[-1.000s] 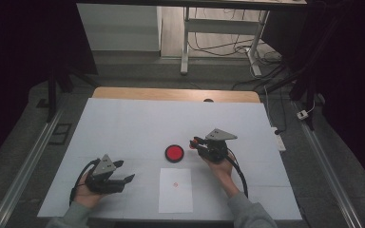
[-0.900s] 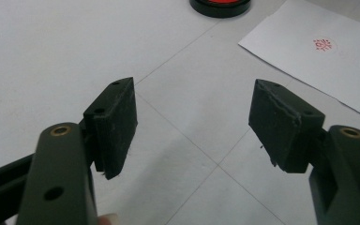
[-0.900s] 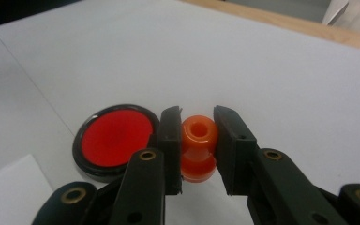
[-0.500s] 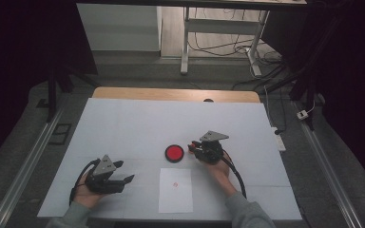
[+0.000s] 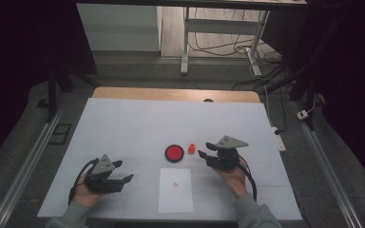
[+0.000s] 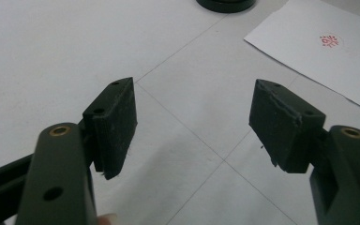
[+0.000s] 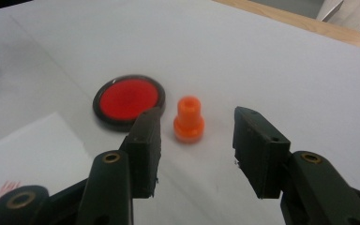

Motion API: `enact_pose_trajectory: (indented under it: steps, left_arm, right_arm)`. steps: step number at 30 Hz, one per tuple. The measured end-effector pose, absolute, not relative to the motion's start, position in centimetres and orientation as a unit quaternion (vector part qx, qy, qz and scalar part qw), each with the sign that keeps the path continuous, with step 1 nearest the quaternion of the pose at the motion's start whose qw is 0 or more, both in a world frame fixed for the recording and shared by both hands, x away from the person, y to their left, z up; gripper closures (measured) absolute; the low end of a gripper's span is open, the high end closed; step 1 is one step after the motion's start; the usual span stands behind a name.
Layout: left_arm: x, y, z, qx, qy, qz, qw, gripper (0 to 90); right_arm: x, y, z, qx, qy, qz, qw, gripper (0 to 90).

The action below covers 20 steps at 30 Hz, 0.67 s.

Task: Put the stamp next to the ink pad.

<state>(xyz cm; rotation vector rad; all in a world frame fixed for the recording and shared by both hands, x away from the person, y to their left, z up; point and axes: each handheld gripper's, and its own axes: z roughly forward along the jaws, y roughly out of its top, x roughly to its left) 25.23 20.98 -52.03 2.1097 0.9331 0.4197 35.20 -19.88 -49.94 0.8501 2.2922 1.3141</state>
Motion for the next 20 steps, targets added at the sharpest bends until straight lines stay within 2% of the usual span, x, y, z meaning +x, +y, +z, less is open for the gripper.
enact_pose_trajectory:
  steps: [12,20]
  left_arm:
    - [25.2,20.9,-52.0,0.83,0.366,0.163,0.388,31.9]
    - [25.2,20.9,-52.0,0.829,0.366,0.163,0.389,31.9]
  right_arm:
    - [31.2,-26.1,-49.6,0.303,0.81,0.467,0.186,51.4]
    - [30.6,-28.1,-49.9,0.309,0.807,0.468,0.185,51.6]
